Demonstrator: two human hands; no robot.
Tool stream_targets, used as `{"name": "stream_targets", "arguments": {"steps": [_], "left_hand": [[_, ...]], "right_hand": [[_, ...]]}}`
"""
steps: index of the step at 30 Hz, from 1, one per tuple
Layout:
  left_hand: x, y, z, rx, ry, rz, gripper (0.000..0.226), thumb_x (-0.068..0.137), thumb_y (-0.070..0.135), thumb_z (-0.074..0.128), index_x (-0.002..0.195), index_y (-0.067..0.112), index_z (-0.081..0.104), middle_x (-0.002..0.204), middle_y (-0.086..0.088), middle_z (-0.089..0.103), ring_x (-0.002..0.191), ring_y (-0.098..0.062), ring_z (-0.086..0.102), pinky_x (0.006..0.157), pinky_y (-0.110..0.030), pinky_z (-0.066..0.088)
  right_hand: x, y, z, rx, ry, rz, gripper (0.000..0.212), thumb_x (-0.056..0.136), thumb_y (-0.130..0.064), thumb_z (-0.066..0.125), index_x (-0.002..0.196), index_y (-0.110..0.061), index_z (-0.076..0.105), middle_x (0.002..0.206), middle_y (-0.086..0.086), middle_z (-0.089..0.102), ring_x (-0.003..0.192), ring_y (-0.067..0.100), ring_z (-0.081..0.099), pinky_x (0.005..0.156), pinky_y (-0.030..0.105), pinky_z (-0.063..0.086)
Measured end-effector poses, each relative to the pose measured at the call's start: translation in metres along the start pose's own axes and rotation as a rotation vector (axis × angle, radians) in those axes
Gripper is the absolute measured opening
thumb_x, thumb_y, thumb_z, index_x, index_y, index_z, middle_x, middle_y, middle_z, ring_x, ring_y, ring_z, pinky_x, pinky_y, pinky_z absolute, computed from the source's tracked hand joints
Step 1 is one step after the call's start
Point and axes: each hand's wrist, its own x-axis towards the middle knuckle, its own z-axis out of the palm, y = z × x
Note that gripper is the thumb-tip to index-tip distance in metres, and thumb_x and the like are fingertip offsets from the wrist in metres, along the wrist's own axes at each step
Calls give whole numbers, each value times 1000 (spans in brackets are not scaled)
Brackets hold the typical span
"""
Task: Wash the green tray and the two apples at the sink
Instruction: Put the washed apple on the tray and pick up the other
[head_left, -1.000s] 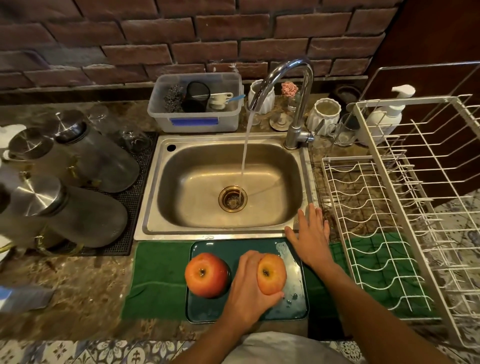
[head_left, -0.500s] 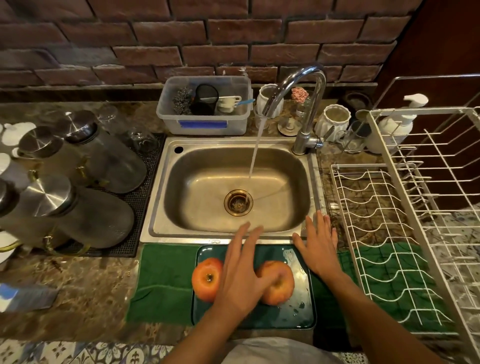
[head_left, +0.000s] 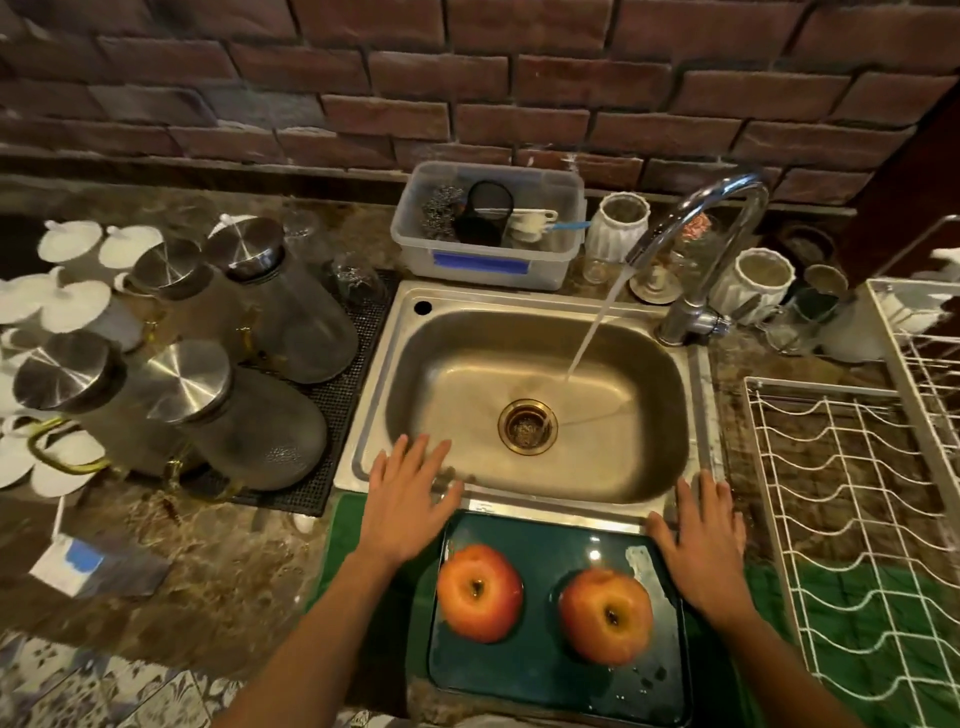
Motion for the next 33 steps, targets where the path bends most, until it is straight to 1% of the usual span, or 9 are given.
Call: {"name": "stream_targets", "arguments": {"steps": [5, 12, 15, 17, 20, 23, 27, 31, 33], "left_hand": [[-5, 5, 22, 79, -123, 30, 74, 88, 80, 12, 155, 47, 18, 166, 8, 20, 154, -27, 13, 117, -64, -3], [-6, 7, 24, 147, -124, 55, 68, 91, 76, 17, 152, 48, 29, 162, 11, 32, 152, -32, 21, 115, -69, -1], [-5, 8, 24, 155, -125, 56, 68, 91, 76, 17, 152, 47, 29, 162, 11, 32, 152, -32, 21, 115, -69, 1], [-5, 9, 24, 156, -118, 59, 68, 92, 75, 19, 152, 46, 33, 160, 9, 36, 151, -33, 25, 115, -70, 4], [-5, 9, 23, 156, -110, 63, 67, 93, 73, 23, 151, 44, 36, 159, 8, 39, 149, -33, 28, 115, -70, 7], [-6, 10, 23, 150, -106, 68, 66, 93, 72, 23, 151, 43, 38, 158, 8, 40, 150, -33, 27, 115, -70, 8], [-6, 10, 23, 156, -105, 77, 67, 93, 72, 23, 150, 42, 40, 157, 8, 42, 149, -32, 29, 115, -70, 11], [-6, 10, 24, 163, -119, 64, 70, 91, 75, 14, 153, 46, 30, 161, 11, 34, 152, -29, 21, 116, -68, 4], [-6, 10, 24, 162, -122, 67, 71, 91, 75, 10, 154, 46, 26, 162, 12, 31, 153, -29, 19, 117, -67, 2]], "right_hand": [[4, -1, 2, -13, -16, 46, 73, 96, -58, 31, 157, -22, 13, 166, 1, -8, 148, 18, -20, 122, 53, -2], [2, 1, 6, 9, 49, 16, 69, 97, -54, 37, 154, -19, 24, 166, 5, 6, 152, 23, -7, 120, 55, 2], [0, -1, 5, 61, 72, 28, 68, 96, -45, 49, 153, -16, 27, 165, 8, 10, 153, 24, -1, 120, 58, 4], [3, -9, -1, 161, 110, 62, 65, 96, -37, 53, 151, -13, 31, 163, 12, 15, 152, 27, 6, 120, 60, 5], [20, -31, -24, 356, 176, 129, 60, 98, -36, 49, 151, -12, 31, 162, 15, 18, 151, 29, 9, 121, 52, 5], [55, -52, -59, 542, 262, 186, 61, 100, -37, 46, 153, -13, 26, 164, 9, 17, 151, 27, 14, 121, 46, 13], [105, -66, -104, 874, 322, 265, 60, 99, -42, 43, 153, -19, 28, 157, 9, 35, 142, 27, 36, 116, 48, 30], [151, -65, -135, 1246, 298, 448, 46, 99, -44, 40, 130, -13, 54, 127, 10, 60, 118, 25, 55, 102, 42, 44], [163, -64, -141, 1447, 231, 452, 39, 101, -47, 37, 121, -19, 55, 111, 3, 65, 106, 20, 61, 92, 35, 48]]}}
